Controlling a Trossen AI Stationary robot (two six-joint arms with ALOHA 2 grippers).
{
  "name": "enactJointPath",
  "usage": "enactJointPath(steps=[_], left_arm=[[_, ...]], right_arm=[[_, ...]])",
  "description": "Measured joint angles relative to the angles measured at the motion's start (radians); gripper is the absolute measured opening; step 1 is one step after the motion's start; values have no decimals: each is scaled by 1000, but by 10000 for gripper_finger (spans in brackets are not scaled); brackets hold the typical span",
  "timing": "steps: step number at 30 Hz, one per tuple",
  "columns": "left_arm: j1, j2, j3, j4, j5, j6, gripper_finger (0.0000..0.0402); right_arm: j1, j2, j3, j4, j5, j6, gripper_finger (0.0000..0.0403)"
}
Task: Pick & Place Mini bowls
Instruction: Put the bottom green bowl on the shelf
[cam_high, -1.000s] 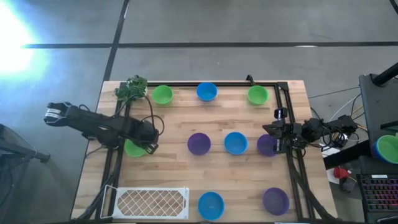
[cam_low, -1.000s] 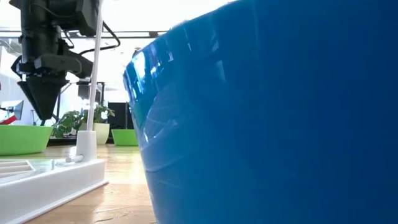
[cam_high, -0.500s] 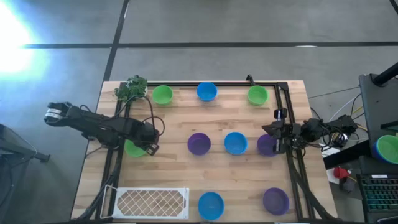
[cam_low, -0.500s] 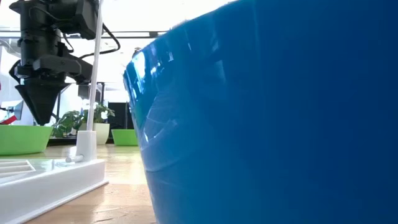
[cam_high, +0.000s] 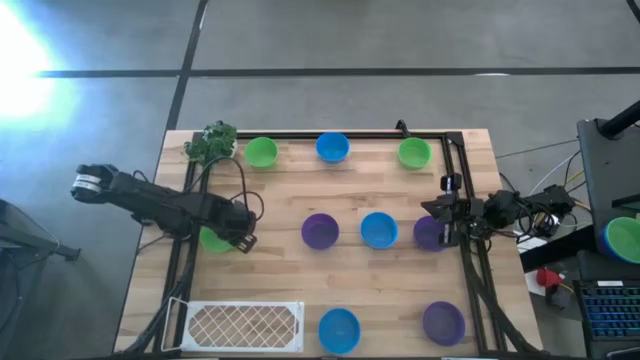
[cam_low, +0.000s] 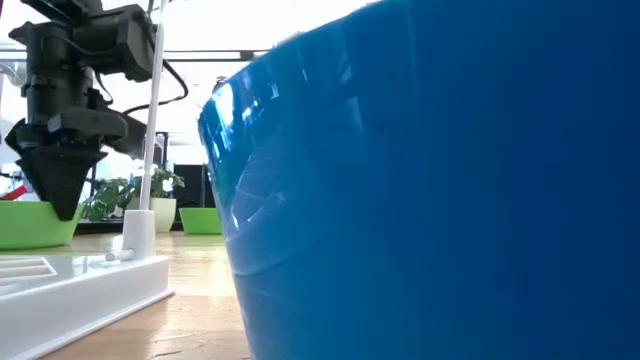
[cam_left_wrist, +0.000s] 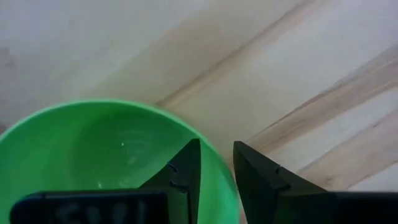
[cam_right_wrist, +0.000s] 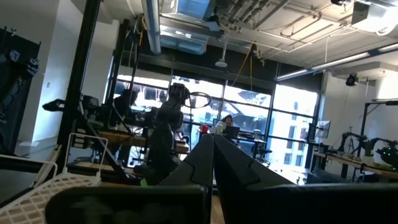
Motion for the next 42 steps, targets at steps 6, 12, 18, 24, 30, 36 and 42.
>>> enactJointPath(steps=[6, 12, 18, 24, 30, 36, 42], left_arm=[[0, 0, -16, 4, 34, 33, 63], [0, -2, -9, -8, 34, 48, 8], [-9, 0, 38, -41, 35, 75, 2], [-77, 0, 138, -81, 35, 85, 0], [-207, 2, 211, -83, -6, 44, 0], [-340, 2, 243, -87, -40, -40, 0], [-460, 11, 289, -88, -93, -41, 0]], right_arm=[[0, 0, 0, 0, 0, 3, 8], [0, 0, 0, 0, 0, 3, 8], [0, 0, 0, 0, 0, 3, 8], [0, 0, 0, -2, 0, 3, 8], [0, 0, 0, -2, 0, 3, 8], [0, 0, 0, -2, 0, 3, 8], [0, 0, 0, -2, 0, 3, 8]])
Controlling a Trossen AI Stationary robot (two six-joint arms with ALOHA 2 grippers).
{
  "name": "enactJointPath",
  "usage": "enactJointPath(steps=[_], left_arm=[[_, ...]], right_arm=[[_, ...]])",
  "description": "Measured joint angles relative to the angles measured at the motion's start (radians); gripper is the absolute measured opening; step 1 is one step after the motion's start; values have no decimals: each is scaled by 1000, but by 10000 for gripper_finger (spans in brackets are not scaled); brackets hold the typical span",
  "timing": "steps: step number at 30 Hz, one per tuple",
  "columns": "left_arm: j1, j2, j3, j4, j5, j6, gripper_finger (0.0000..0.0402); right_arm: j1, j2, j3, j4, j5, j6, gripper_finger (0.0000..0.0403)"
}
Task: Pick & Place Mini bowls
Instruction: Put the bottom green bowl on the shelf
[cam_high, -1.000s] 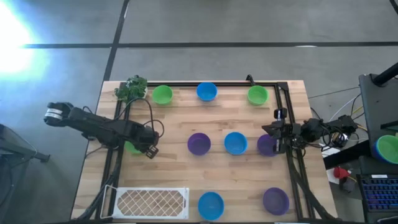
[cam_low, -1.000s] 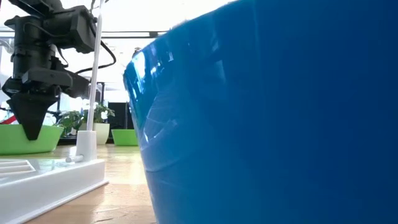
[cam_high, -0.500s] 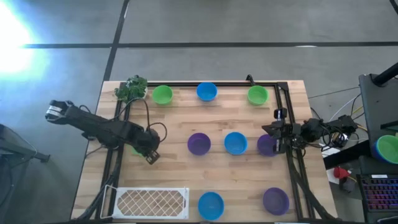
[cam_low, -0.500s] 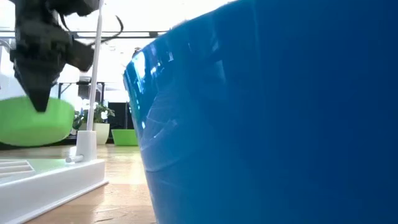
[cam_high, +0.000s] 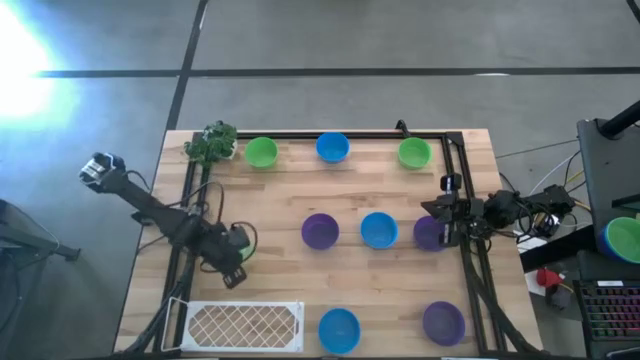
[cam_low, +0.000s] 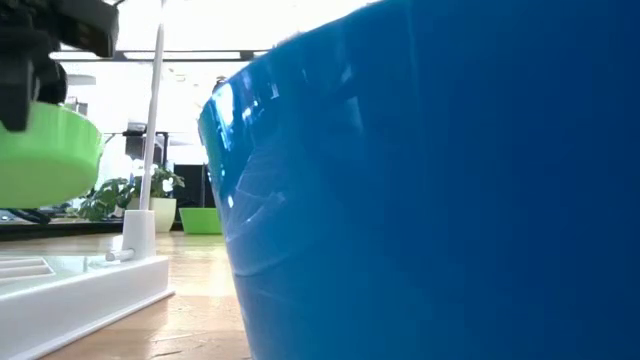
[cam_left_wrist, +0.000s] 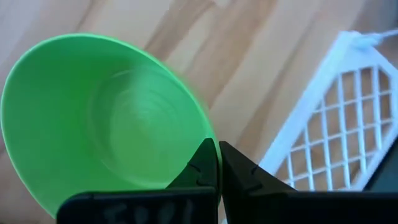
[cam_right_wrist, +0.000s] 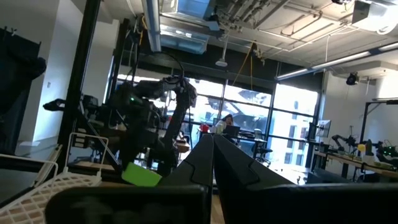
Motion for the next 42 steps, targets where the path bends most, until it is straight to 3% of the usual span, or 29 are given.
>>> enactJointPath(steps=[5, 14, 23, 34, 42], left_arm=[[-68, 60, 74, -2, -14, -3, 0], [-161, 277, 238, -19, -3, -7, 0], [-283, 453, 418, -142, 6, -129, 0], [-402, 528, 440, -142, 101, -435, 0], [-433, 550, 439, -50, 127, -514, 0]], right_arm=[[0, 0, 0, -3, 0, 0, 8], [0, 0, 0, -4, 0, -2, 8], [0, 0, 0, -4, 0, -2, 8], [0, 0, 0, -4, 0, -3, 8], [0, 0, 0, -4, 0, 0, 8]])
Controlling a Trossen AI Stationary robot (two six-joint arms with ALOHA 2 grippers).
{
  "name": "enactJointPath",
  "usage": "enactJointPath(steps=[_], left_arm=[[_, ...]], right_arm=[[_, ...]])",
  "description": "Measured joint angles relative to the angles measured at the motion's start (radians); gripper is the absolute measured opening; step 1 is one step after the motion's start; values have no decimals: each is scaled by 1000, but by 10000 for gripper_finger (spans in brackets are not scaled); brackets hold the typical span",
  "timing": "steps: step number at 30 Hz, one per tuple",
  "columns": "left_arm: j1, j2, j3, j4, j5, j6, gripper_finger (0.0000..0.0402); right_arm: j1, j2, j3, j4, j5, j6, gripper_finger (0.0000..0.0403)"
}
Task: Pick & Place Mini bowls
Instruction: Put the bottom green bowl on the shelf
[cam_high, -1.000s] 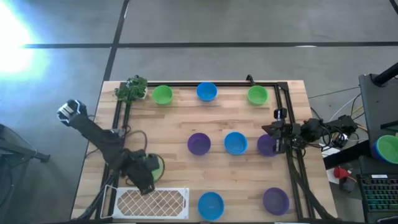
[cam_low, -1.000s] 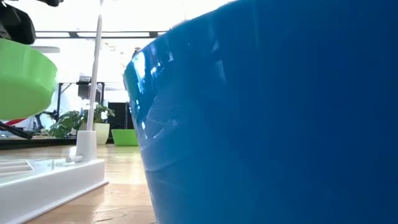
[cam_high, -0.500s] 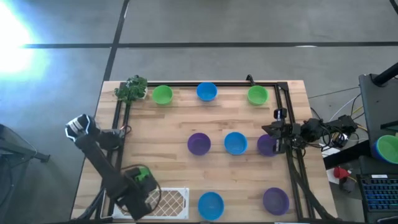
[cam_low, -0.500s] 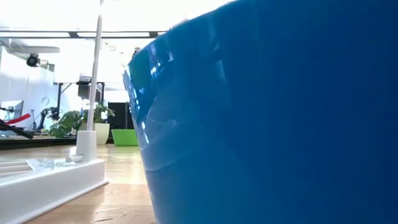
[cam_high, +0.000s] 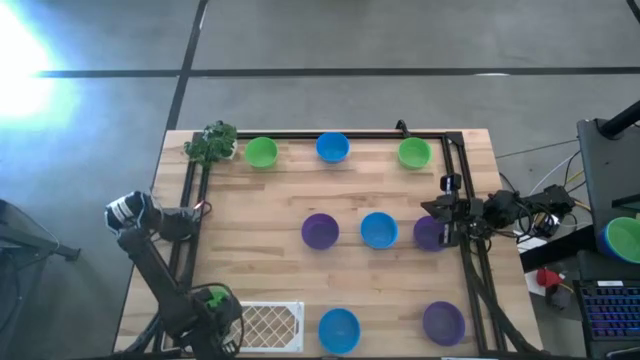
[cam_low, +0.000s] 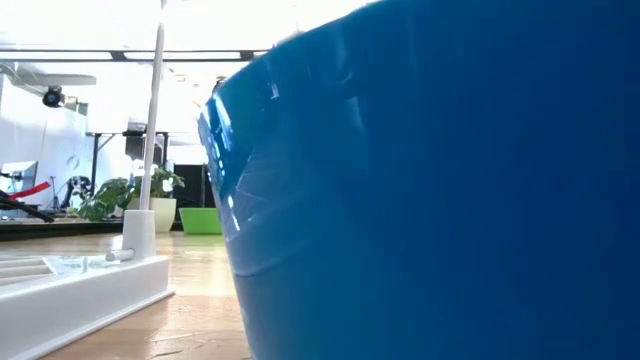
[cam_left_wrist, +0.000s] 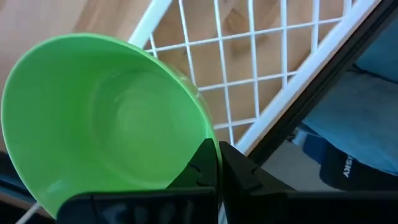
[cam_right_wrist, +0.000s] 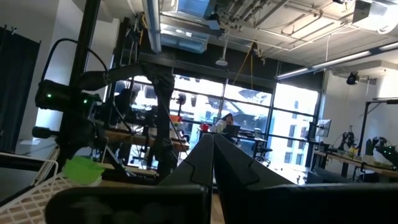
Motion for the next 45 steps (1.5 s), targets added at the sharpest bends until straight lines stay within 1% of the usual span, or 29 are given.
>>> enactJointPath(steps=[4, 6, 13, 22, 30, 45], left_arm=[[-4, 13, -2, 36, 41, -20, 0], [-6, 18, -4, 49, 45, -15, 0], [-8, 36, -7, 46, 126, -30, 0], [-14, 39, -7, 46, 131, -46, 0], [-15, 39, -12, 49, 126, -112, 0], [-15, 38, -39, 95, 127, -120, 0]], right_arm=[[0, 0, 0, -7, 0, 0, 8], [0, 0, 0, -15, 0, -1, 8], [0, 0, 0, -21, 0, -3, 8], [0, 0, 0, -21, 0, -2, 8], [0, 0, 0, -21, 0, -2, 8], [0, 0, 0, -21, 0, -1, 8]])
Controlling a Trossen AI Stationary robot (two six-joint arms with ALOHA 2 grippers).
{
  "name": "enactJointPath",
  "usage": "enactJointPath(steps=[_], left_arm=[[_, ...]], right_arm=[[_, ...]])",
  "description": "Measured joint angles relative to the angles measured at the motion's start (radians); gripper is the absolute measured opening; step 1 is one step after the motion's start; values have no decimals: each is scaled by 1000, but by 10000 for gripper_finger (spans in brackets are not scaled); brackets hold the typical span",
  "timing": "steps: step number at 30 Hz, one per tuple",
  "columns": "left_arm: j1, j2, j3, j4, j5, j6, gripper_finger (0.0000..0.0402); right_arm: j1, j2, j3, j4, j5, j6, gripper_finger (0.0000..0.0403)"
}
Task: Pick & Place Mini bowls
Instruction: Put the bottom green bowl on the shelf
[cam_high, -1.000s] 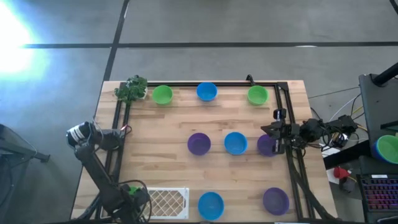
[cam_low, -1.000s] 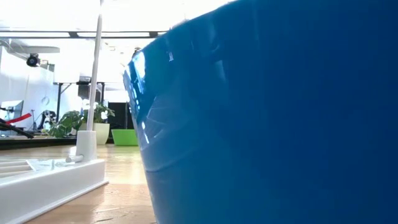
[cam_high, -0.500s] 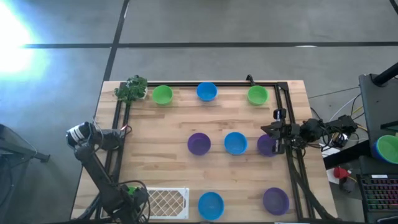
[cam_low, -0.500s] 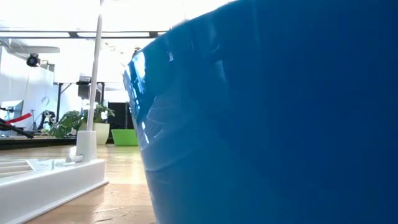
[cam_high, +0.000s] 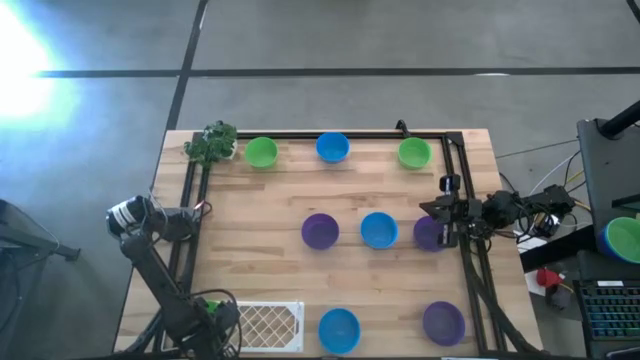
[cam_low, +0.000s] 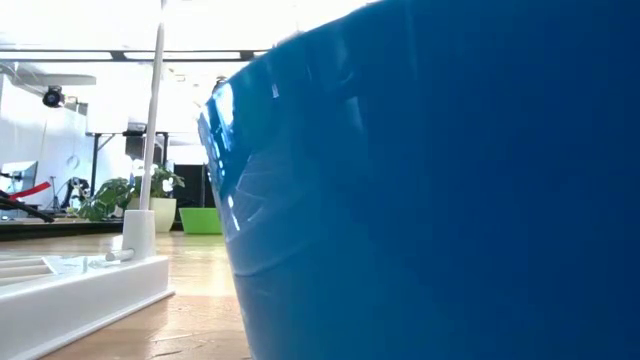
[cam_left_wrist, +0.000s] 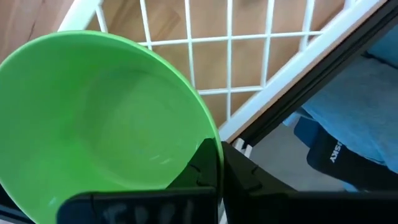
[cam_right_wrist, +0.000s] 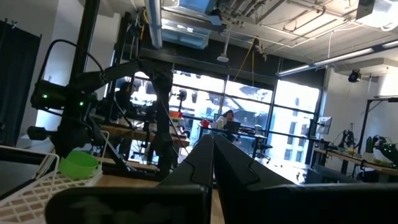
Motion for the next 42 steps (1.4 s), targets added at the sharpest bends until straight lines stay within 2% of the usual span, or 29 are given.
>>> enactJointPath(steps=[4, 13, 22, 29, 33, 37, 42], left_arm=[[0, 0, -2, 0, 2, 0, 9], [0, 0, -4, -1, 19, 2, 59], [0, -10, -4, -1, 102, -8, 61], [1, -40, -4, -58, 97, -40, 61], [0, -42, -7, -143, 39, -60, 61], [1, -41, -38, -140, 31, -71, 61], [0, -41, -79, -80, 108, -87, 61]], right_arm=[[0, 0, 0, 0, 0, 1, 8], [0, 0, 0, 0, 0, -1, 8], [0, 0, 0, 0, 0, -2, 8], [0, 0, 0, 0, 0, -2, 8], [0, 0, 0, 0, 0, -2, 8], [0, 0, 0, 0, 0, -2, 8], [0, 0, 0, 0, 0, -2, 8]])
